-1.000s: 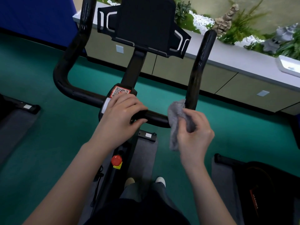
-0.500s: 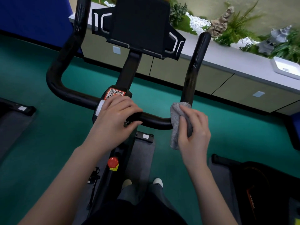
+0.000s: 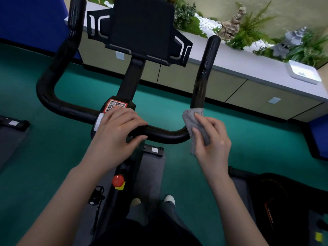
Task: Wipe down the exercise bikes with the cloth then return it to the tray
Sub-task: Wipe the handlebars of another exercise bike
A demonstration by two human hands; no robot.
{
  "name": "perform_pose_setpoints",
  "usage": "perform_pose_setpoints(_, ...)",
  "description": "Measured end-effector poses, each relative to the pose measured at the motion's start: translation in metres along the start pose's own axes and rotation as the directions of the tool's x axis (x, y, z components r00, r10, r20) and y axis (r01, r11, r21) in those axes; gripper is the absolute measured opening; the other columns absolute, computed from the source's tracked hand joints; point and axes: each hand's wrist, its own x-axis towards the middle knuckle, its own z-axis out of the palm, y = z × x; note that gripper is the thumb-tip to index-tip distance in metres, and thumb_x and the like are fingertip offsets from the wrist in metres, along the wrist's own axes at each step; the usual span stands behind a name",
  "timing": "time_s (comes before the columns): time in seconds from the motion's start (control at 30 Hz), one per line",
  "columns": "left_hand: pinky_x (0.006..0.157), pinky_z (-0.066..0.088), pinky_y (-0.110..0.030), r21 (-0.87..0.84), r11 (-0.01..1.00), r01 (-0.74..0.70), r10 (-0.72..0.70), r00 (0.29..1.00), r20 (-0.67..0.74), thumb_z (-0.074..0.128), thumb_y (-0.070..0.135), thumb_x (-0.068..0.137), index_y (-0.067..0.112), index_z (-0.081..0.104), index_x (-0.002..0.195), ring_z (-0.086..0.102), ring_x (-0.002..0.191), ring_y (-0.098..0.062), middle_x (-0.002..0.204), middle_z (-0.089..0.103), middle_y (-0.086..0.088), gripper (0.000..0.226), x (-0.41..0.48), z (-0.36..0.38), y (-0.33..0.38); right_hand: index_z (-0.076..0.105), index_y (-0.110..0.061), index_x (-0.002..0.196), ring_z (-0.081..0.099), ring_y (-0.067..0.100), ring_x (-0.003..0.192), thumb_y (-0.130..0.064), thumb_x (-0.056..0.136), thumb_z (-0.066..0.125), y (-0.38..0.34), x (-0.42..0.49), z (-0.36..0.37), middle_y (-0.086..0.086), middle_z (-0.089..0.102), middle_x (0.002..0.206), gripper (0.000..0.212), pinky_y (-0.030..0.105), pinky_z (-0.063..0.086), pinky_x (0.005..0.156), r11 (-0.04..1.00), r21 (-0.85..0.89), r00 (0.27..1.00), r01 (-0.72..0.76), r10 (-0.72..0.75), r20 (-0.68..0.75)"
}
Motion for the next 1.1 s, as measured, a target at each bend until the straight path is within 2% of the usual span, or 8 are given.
perform_pose_setpoints(0.13, 0.107, 0.029, -0.037, -0.004, 1.0, 0.005, -0.005, 1.0, 0.004, 0.074, 0.028, 0.077, 0.016, 0.069, 0.101, 0.055, 0.11, -0.018, 0.101, 0.066, 0.006, 0.027, 0.0, -0.001, 0.001, 0.068, 0.001, 0.112, 0.06, 0.028, 0.088, 0.005, 0.082, 0.065, 0.003, 0.009, -0.004, 0.018, 0.062, 0.098, 0.031, 0.017, 0.042, 0.084, 1.0, 0.024, 0.998, -0.008, 0.01, -0.066)
perform_pose_setpoints(0.2, 0.107, 0.029, -0.036, -0.002, 1.0, 0.009, -0.009, 1.0, 0.004, 0.073, 0.029, 0.077, 0.016, 0.069, 0.101, 0.056, 0.11, -0.018, 0.101, 0.066, 0.006, 0.027, 0.0, -0.001, 0.001, 0.067, 0.0, 0.113, 0.059, 0.023, 0.092, 0.002, 0.083, 0.064, -0.001, 0.001, -0.003, 0.015, 0.061, 0.1, 0.03, 0.015, 0.041, 0.088, 0.995, 0.063, 0.997, 0.072, -0.071, -0.009)
perform_pose_setpoints(0.3, 0.107, 0.028, -0.034, 0.001, 1.0, 0.01, -0.01, 1.0, 0.008, 0.07, 0.031, 0.077, 0.016, 0.069, 0.1, 0.055, 0.109, -0.017, 0.1, 0.066, 0.007, 0.027, 0.0, -0.001, 0.001, 0.068, 0.0, 0.112, 0.059, 0.027, 0.093, 0.002, 0.083, 0.063, -0.001, -0.006, -0.001, 0.015, 0.061, 0.101, 0.03, 0.016, 0.041, 0.089, 0.991, 0.054, 0.987, 0.126, -0.131, 0.096)
perform_pose_setpoints(0.5, 0.107, 0.029, -0.037, 0.011, 1.0, 0.023, -0.024, 0.999, 0.039, 0.079, 0.025, 0.073, 0.015, 0.07, 0.101, 0.057, 0.109, -0.019, 0.101, 0.066, 0.006, 0.032, 0.0, -0.002, 0.002, 0.067, 0.003, 0.112, 0.061, 0.034, 0.089, 0.009, 0.083, 0.064, 0.015, 0.019, -0.009, 0.02, 0.062, 0.098, 0.03, 0.025, 0.043, 0.083, 1.0, -0.003, 1.0, -0.01, 0.01, -0.002)
perform_pose_setpoints(0.6, 0.106, 0.027, -0.035, 0.02, 0.999, 0.033, -0.034, 0.999, 0.042, 0.079, 0.032, 0.073, 0.015, 0.07, 0.1, 0.057, 0.109, -0.02, 0.1, 0.066, 0.005, 0.032, 0.001, -0.003, 0.005, 0.066, -0.002, 0.116, 0.059, 0.021, 0.093, 0.003, 0.084, 0.065, 0.012, 0.016, -0.012, 0.014, 0.063, 0.103, 0.032, 0.016, 0.042, 0.086, 0.998, 0.058, 1.0, 0.011, -0.012, 0.028)
perform_pose_setpoints(0.73, 0.102, 0.026, -0.034, 0.042, 0.997, 0.057, -0.058, 0.998, 0.026, 0.068, 0.041, 0.078, 0.017, 0.072, 0.096, 0.057, 0.108, -0.021, 0.097, 0.068, 0.007, 0.031, 0.005, -0.003, 0.012, 0.061, -0.008, 0.121, 0.051, 0.006, 0.101, -0.001, 0.087, 0.063, 0.01, 0.005, -0.012, 0.007, 0.061, 0.11, 0.035, 0.006, 0.033, 0.094, 0.995, 0.099, 0.988, 0.03, -0.045, 0.148)
perform_pose_setpoints(0.9, 0.1, 0.026, -0.032, 0.059, 0.996, 0.066, -0.067, 0.998, 0.015, 0.059, 0.045, 0.08, 0.018, 0.072, 0.095, 0.058, 0.104, -0.02, 0.095, 0.068, 0.008, 0.033, 0.006, -0.004, 0.014, 0.065, -0.011, 0.119, 0.049, 0.009, 0.104, -0.007, 0.088, 0.064, 0.012, 0.003, -0.01, 0.01, 0.056, 0.111, 0.031, 0.007, 0.034, 0.095, 0.998, 0.066, 0.992, -0.015, 0.006, 0.128)
perform_pose_setpoints(1.1, 0.101, 0.028, -0.034, 0.065, 0.996, 0.057, -0.057, 0.998, 0.001, 0.051, 0.049, 0.083, 0.017, 0.072, 0.094, 0.06, 0.1, -0.02, 0.094, 0.068, 0.007, 0.041, 0.012, 0.0, 0.022, 0.066, -0.007, 0.115, 0.05, 0.008, 0.098, -0.002, 0.087, 0.064, 0.016, 0.004, -0.011, 0.01, 0.055, 0.105, 0.029, 0.004, 0.033, 0.091, 0.997, 0.068, 0.989, 0.03, -0.04, 0.144)
